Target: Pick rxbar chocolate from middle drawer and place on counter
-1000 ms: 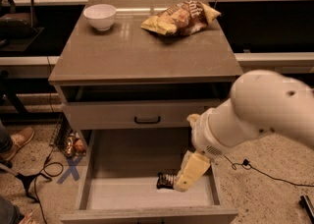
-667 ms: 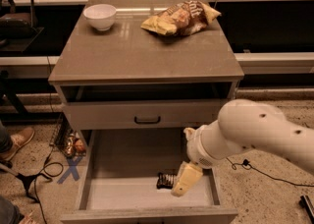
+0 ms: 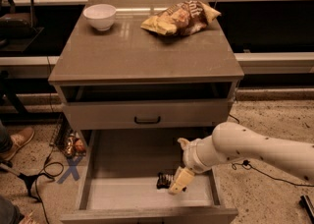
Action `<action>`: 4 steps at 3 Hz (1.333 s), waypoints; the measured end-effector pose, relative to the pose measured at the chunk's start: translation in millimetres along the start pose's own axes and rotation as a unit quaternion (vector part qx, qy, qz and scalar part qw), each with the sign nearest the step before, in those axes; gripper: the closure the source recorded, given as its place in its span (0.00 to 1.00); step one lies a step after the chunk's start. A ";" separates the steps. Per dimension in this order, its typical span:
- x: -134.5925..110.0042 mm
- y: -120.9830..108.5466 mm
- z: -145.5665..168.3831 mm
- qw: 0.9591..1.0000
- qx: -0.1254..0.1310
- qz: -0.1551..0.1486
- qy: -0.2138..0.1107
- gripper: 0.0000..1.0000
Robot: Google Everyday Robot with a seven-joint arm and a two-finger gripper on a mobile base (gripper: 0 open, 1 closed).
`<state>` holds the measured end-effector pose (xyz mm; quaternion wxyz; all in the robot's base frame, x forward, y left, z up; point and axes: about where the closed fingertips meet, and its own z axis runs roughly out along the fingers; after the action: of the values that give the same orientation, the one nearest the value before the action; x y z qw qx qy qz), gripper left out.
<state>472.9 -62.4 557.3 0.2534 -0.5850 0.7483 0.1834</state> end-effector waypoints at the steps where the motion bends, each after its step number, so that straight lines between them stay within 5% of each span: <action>1: 22.1 -4.8 71.2 0.999 -0.038 0.012 -0.033 0.00; 3: 34.0 -18.0 87.6 0.999 -0.028 -0.009 -0.025 0.00; 4: 62.6 -35.4 114.9 0.999 -0.022 -0.027 -0.005 0.00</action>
Offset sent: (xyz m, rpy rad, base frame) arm 0.0158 0.0173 -0.0510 0.0610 0.0271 0.0262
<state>514.4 -54.6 428.5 0.2488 -0.6098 0.7266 0.1959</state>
